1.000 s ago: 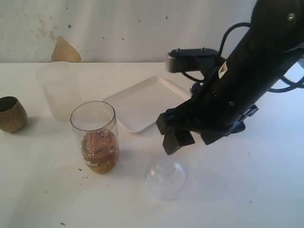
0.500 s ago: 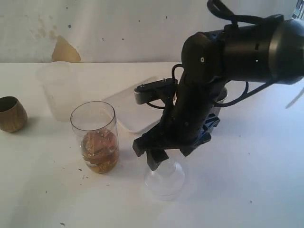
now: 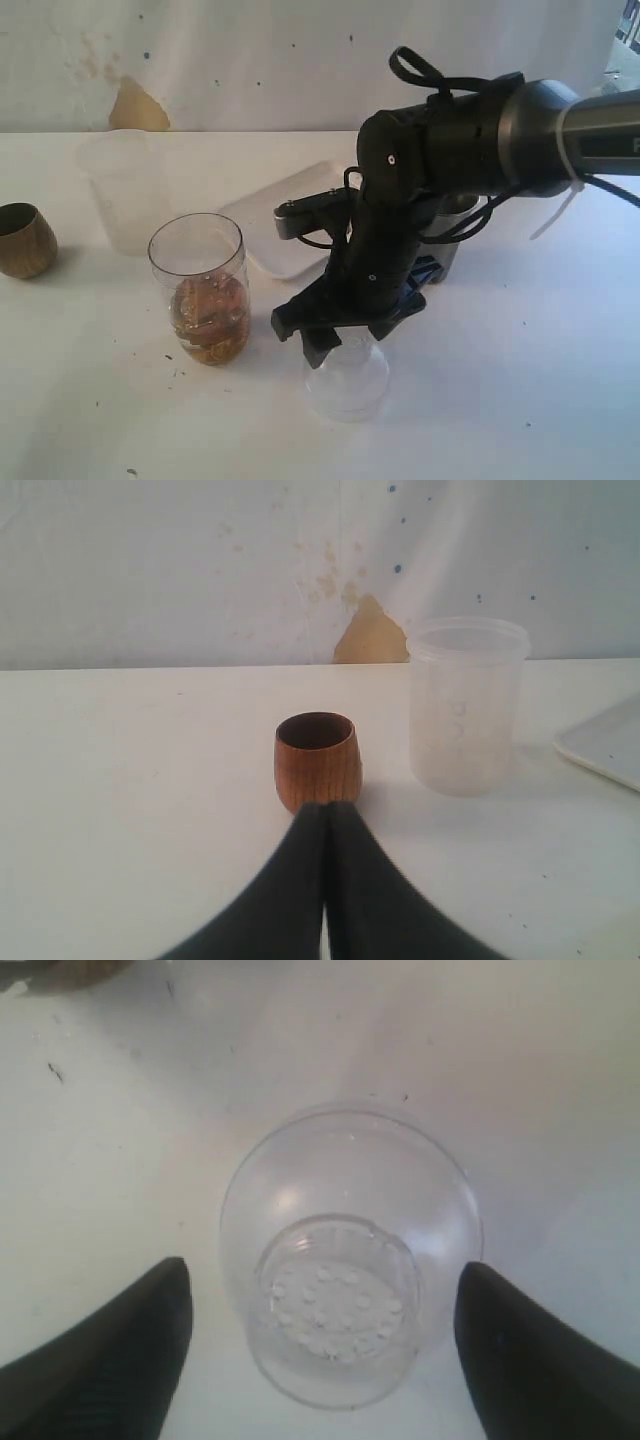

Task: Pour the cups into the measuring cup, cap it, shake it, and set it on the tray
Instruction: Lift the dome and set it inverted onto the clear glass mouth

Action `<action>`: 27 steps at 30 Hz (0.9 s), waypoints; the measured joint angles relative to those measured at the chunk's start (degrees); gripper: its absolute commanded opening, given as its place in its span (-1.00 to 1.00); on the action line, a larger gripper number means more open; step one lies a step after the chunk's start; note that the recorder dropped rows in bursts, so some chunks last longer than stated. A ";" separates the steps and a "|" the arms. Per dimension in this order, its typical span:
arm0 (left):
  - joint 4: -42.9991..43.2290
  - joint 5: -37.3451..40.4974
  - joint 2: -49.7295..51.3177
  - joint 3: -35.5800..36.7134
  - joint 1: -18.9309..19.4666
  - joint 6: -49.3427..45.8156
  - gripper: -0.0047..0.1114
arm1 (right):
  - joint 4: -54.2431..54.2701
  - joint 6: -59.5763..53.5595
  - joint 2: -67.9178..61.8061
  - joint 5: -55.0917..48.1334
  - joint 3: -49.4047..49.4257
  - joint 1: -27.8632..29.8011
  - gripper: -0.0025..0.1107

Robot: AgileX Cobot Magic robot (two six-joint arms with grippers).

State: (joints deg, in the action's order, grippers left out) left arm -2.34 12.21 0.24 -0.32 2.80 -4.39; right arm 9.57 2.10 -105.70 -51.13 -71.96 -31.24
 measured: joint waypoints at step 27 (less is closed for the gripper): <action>0.00 0.00 0.00 0.00 0.00 0.00 -0.92 | -2.77 0.32 3.96 -17.52 -16.21 -0.13 -0.96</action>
State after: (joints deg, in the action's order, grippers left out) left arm -2.34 12.21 0.24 -0.32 2.80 -4.39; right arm 6.80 2.42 -101.74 -68.65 -88.17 -31.37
